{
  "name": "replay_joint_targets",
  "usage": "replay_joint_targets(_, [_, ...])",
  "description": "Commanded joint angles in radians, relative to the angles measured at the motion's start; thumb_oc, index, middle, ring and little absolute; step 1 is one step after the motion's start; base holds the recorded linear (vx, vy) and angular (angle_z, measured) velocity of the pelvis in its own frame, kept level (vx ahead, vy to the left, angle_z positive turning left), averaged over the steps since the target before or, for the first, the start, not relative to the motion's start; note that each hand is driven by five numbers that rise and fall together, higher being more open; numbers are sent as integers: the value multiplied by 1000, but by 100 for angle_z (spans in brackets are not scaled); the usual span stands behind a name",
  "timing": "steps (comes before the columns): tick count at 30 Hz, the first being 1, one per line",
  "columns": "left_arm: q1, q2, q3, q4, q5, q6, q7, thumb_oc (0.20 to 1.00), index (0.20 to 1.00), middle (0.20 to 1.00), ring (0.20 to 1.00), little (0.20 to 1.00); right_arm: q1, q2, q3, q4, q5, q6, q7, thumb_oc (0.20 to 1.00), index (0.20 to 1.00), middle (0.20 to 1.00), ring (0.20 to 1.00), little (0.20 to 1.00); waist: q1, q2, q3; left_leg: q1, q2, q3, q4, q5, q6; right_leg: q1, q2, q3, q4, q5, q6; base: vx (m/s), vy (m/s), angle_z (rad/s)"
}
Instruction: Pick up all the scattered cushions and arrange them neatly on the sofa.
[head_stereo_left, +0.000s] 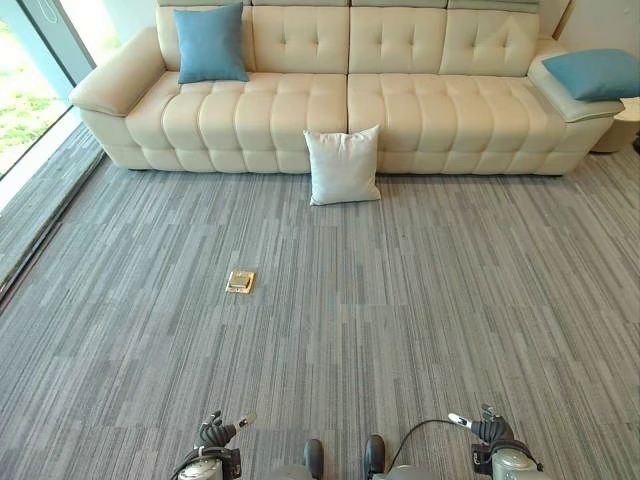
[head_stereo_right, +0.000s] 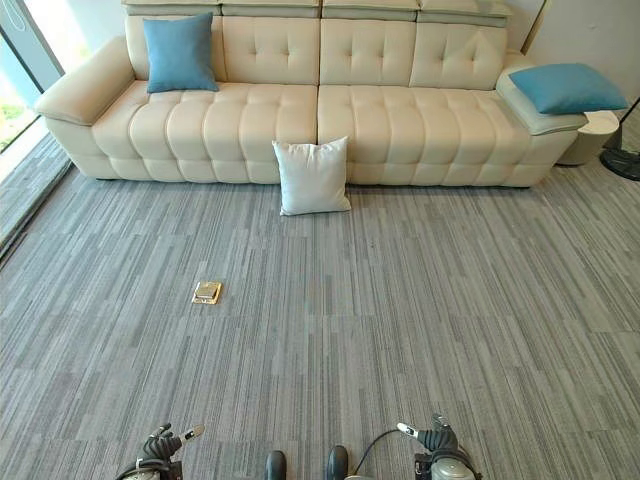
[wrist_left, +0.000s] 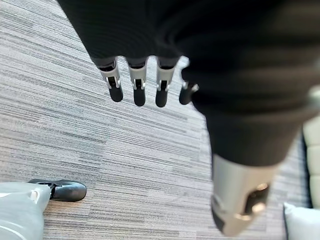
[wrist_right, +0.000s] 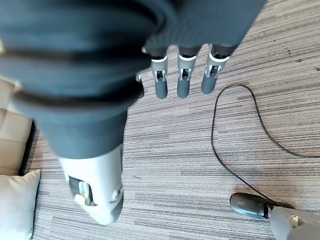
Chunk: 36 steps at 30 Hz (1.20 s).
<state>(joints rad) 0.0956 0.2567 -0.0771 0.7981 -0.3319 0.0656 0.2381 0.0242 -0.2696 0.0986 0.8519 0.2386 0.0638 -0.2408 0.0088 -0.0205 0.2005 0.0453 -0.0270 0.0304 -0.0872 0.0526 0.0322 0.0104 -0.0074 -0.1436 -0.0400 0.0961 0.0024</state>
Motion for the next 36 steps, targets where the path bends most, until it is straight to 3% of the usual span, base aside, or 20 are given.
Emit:
replay_joint_targets(1, [-52, 37, -19, -2, 37, -18, 15, 1000, 1000, 1000, 1000, 1000, -35, -19, -40, -47, 27, -42, -22, 1000, 1000, 1000, 1000, 1000, -2, 7, 68, 25, -46, -24, 0, -102, 39, -166, -85, 25, 453, -163, 97, -25, 240, -15])
replay_joint_targets(3, [-52, 36, -19, -10, 33, -18, 17, 1000, 1000, 1000, 1000, 1000, -31, -20, -40, -46, 26, -44, -27, 1000, 1000, 1000, 1000, 1000, -6, 6, 94, 41, -58, -14, 0, -111, 52, -235, -101, 45, 594, -130, 95, 35, 191, -13])
replay_joint_targets(5, [-61, 29, -20, -2, 27, -20, 16, 1000, 1000, 1000, 1000, 1000, -35, -17, -42, -20, 27, -40, -33, 1000, 1000, 1000, 1000, 1000, 0, 9, 107, 58, -61, -12, 0, -120, 49, -290, -92, 45, 608, -145, 88, 116, 88, -11])
replay_joint_targets(7, [-75, 27, -21, -2, 17, -26, 16, 1000, 1000, 1000, 1000, 1000, -41, -20, -50, 1, 34, -40, -33, 1000, 1000, 1000, 1000, 1000, 1, 10, 115, 80, -60, -1, 0, -132, 39, -311, -74, 21, 485, -144, 91, 182, 9, -12])
replay_joint_targets(8, [-82, 26, -23, -5, 17, -28, 16, 1000, 1000, 1000, 1000, 1000, -47, -23, -54, 12, 37, -40, -39, 1000, 1000, 1000, 1000, 1000, -2, 16, 120, 100, -55, -2, 0, -145, 32, -292, -64, -1, 356, -109, 102, 212, -31, 4])
replay_joint_targets(13, [-108, 36, -10, 11, 26, -28, 17, 1000, 1000, 1000, 1000, 1000, -40, -21, -67, 4, 36, -32, -49, 1000, 1000, 1000, 1000, 1000, -23, -2, 105, 158, -58, -3, 0, -186, 0, -284, -22, 6, -30, 22, 160, 294, -96, 6])
replay_joint_targets(15, [-111, 39, 0, 6, 31, -32, 18, 1000, 1000, 1000, 1000, 1000, -35, -22, -68, 4, 21, -28, -48, 1000, 1000, 1000, 1000, 1000, -24, -9, 88, 194, -57, -6, 0, -208, -10, -294, -16, -27, -47, 17, 170, 431, -149, -1])
replay_joint_targets(17, [-107, 33, 0, 16, 32, -33, 15, 1000, 1000, 1000, 1000, 1000, -18, -28, -69, 17, 21, -32, -43, 1000, 1000, 1000, 1000, 1000, -35, -5, 56, 223, -47, -18, 0, -228, -18, -254, -7, -12, -47, 29, 147, 517, -160, 2])
replay_joint_targets(19, [-108, 24, -5, 21, 25, -34, 19, 1000, 1000, 1000, 1000, 1000, -11, -36, -73, 25, 31, -35, -41, 1000, 1000, 1000, 1000, 1000, -50, 14, 25, 248, -16, -35, 0, -199, -31, -224, 12, -16, -42, 38, 125, 558, -198, 46])
replay_joint_targets(22, [-93, 16, -9, 12, 2, -34, 10, 1000, 1000, 1000, 1000, 1000, 9, -56, -82, 35, 39, -35, -30, 1000, 1000, 1000, 1000, 1000, -66, 46, 0, 244, 20, -50, 95, -107, -71, -207, 30, -32, 29, -24, 88, 540, -218, 47])
replay_joint_targets(24, [-92, 15, -19, 22, 5, -29, 4, 1000, 1000, 1000, 1000, 1000, 10, -64, -84, 49, 50, -37, -25, 1000, 1000, 1000, 1000, 1000, -70, 51, -4, 209, 33, -37, 208, -31, -106, -172, 35, -42, 45, -70, 63, 453, -216, 24])
replay_joint_targets(25, [-92, 15, -24, 20, 1, -30, 3, 1000, 1000, 1000, 1000, 1000, 10, -66, -83, 53, 59, -43, -25, 1000, 1000, 1000, 1000, 1000, -75, 51, 0, 174, 40, -25, 310, 14, -130, -148, 40, -45, 52, -92, 47, 385, -215, 26])
replay_joint_targets(27, [-94, 17, -34, 24, 6, -28, -7, 1000, 1000, 1000, 1000, 1000, 3, -74, -83, 53, 68, -46, -21, 1000, 1000, 1000, 1000, 1000, -62, 36, 33, 65, 32, -13, 530, 67, -142, -74, 44, -36, 48, -132, 13, 375, -246, 8])
replay_joint_targets(28, [-94, 17, -34, 24, 6, -28, -7, 1000, 1000, 1000, 1000, 1000, 3, -74, -83, 54, 68, -46, -21, 1000, 1000, 1000, 1000, 1000, -63, 38, 33, 62, 33, -13, 535, 64, -142, -74, 45, -37, 48, -132, 13, 366, -257, -18])
replay_joint_targets(29, [-96, 18, -38, 23, 6, -26, -4, 1000, 1000, 1000, 1000, 1000, -2, -75, -82, 60, 68, -42, -25, 1000, 1000, 1000, 1000, 1000, -51, 22, 49, -5, 43, 16, 612, 49, -118, -38, 38, -27, 45, -151, -2, 194, -131, -19])
replay_joint_targets(32, [-94, 17, -41, 23, 8, -25, -6, 1000, 1000, 1000, 1000, 1000, 1, -73, -81, 73, 70, -36, -26, 1000, 1000, 1000, 1000, 1000, -44, 4, 60, -70, 51, 43, 586, -6, -88, -3, 26, -24, 31, -158, -4, 223, -135, -2])
replay_joint_targets(34, [-85, 21, -42, 19, 13, -20, -8, 1000, 1000, 1000, 1000, 1000, 4, -70, -76, 78, 68, -35, -24, 1000, 1000, 1000, 1000, 1000, -34, -18, 63, -134, 32, 50, 510, -77, -60, 28, 13, -21, 16, -164, 1, 242, -81, 6])
replay_joint_targets(36, [-72, 20, -44, 14, 14, -15, -7, 1000, 1000, 1000, 1000, 1000, 3, -72, -65, 77, 50, -27, -26, 1000, 1000, 1000, 1000, 1000, -30, -24, 64, -164, 16, 31, 344, -91, -53, 52, 3, -19, 11, -186, 5, 231, -4, 7])
